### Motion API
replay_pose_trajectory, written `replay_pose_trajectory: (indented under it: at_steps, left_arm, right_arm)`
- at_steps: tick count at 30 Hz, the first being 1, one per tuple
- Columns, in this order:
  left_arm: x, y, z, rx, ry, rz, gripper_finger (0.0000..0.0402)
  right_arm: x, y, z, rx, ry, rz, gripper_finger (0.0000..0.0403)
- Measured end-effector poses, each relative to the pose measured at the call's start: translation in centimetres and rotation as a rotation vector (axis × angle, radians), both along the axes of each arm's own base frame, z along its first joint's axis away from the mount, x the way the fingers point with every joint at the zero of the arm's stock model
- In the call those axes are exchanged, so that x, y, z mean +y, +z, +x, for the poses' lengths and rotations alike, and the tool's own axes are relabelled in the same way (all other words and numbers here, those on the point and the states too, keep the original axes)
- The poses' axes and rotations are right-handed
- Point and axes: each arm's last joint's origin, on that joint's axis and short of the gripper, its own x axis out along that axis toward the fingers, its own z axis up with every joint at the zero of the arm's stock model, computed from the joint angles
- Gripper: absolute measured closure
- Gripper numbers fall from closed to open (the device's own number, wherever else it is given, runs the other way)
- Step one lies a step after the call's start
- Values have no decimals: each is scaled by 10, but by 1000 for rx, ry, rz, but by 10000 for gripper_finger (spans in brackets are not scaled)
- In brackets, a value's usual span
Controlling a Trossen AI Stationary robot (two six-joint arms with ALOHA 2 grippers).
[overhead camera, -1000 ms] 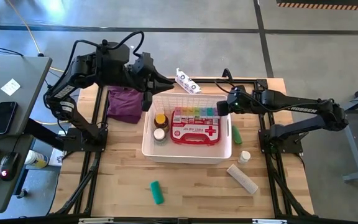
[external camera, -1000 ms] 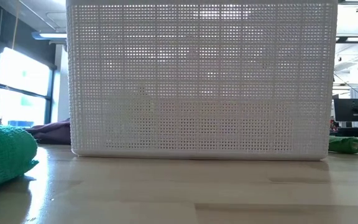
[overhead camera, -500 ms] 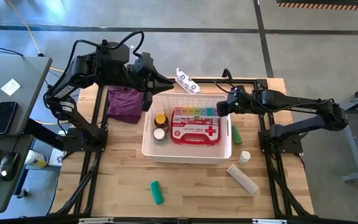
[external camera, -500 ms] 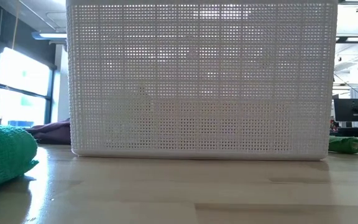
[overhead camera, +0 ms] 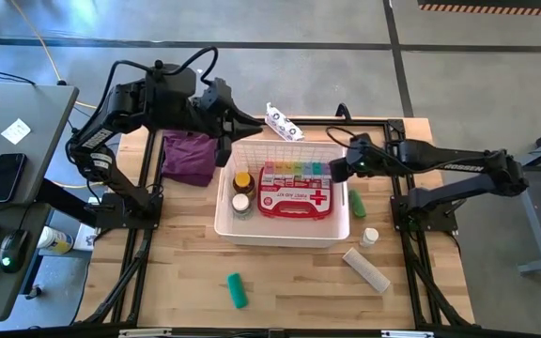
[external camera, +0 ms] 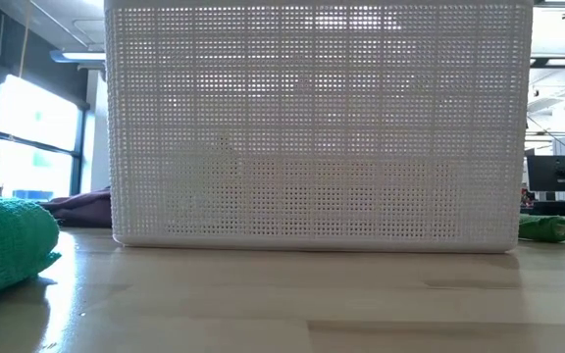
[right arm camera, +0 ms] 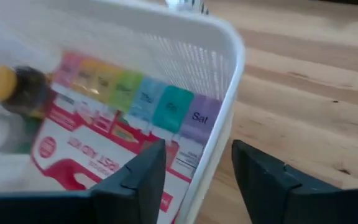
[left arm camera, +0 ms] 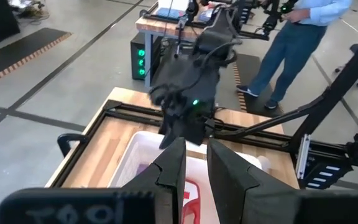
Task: Pick & place medical supplies in basket/bin
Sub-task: Put the white mailer bag into the white bin
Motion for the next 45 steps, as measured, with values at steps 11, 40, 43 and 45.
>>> replay_pose_trajectory:
  at_steps: [11,40,43,45]
  left_arm:
    - [0,-5,-2,52,20,-60,302]
    - [36,-8,20,-52,132,-373,302]
    - [55,-19,28,1,96,-470,302]
    - [61,-22,29,13,101,-486,302]
  right_arm:
    - [14,29,-34,-214,-58,-37,217]
    - [41,54,-44,-432,424,71,217]
    - [47,57,-49,-446,458,51,217]
    - [48,58,-53,-453,462,22,217]
